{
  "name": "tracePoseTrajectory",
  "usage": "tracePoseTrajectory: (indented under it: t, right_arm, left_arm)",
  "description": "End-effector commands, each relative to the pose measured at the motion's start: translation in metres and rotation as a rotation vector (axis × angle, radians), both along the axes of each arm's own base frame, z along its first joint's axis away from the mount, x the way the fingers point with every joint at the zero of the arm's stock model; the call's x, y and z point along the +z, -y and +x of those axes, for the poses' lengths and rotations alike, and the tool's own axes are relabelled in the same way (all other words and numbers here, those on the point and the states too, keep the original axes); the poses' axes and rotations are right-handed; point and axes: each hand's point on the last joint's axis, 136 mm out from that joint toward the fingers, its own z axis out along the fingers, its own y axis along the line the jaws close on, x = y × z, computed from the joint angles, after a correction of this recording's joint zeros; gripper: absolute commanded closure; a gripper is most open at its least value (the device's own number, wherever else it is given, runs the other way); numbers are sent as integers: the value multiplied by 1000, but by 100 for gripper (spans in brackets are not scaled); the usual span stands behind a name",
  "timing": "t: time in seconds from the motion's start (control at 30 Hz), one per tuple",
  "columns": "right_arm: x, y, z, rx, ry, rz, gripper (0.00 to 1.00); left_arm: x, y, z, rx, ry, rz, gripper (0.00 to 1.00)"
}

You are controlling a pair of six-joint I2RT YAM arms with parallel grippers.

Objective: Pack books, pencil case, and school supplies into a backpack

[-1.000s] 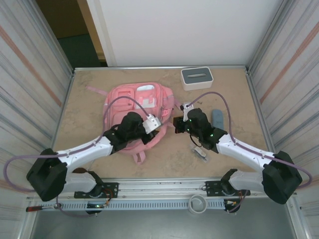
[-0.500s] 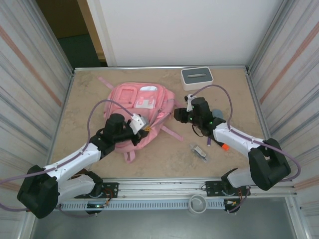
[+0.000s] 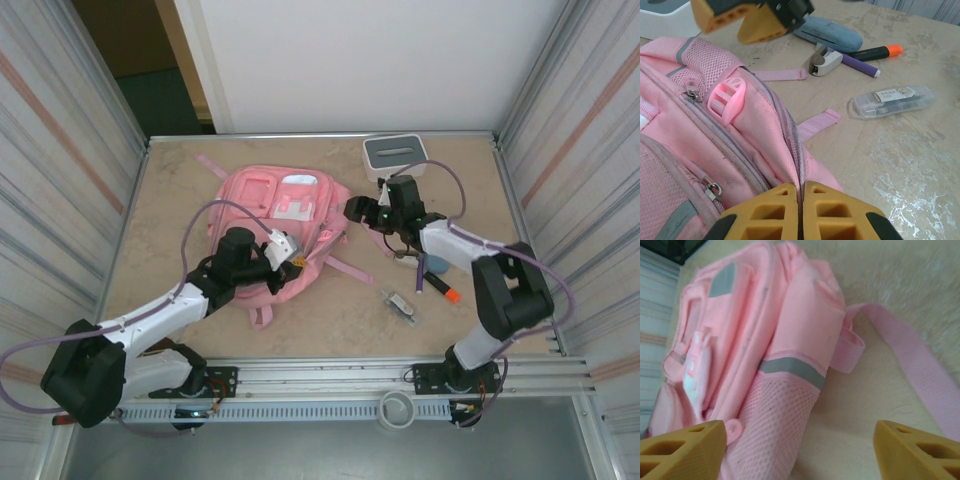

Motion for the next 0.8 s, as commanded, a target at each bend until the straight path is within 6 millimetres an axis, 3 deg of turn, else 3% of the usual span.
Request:
tracePoseTrajectory:
  t: [0.0,0.13,0.27,0.43,0.6,0.77]
  right_arm:
    - [-3,-29,4,58,-69,129,40]
    - [-17,-35,1,79,-91,130,80]
    - [-28,-26,-8,69,-97,114,93]
    - [-42,-32,-25,96,-122,96,93]
    - [-56,-32,-28,85,-133,59,90]
    - [-60,-46,-28,114,-128,31,84]
  left_arm:
    - [32,8,5,-16,77,-93,100]
    - [20,3,15,54,46,-65,99]
    - [10,-2,23,115,20,-44,95]
    - [-6,-10,40,210,-11,17,91]
    - [-9,-13,44,252,-41,20,63]
    - [7,-21,54,342,-35,-22,41]
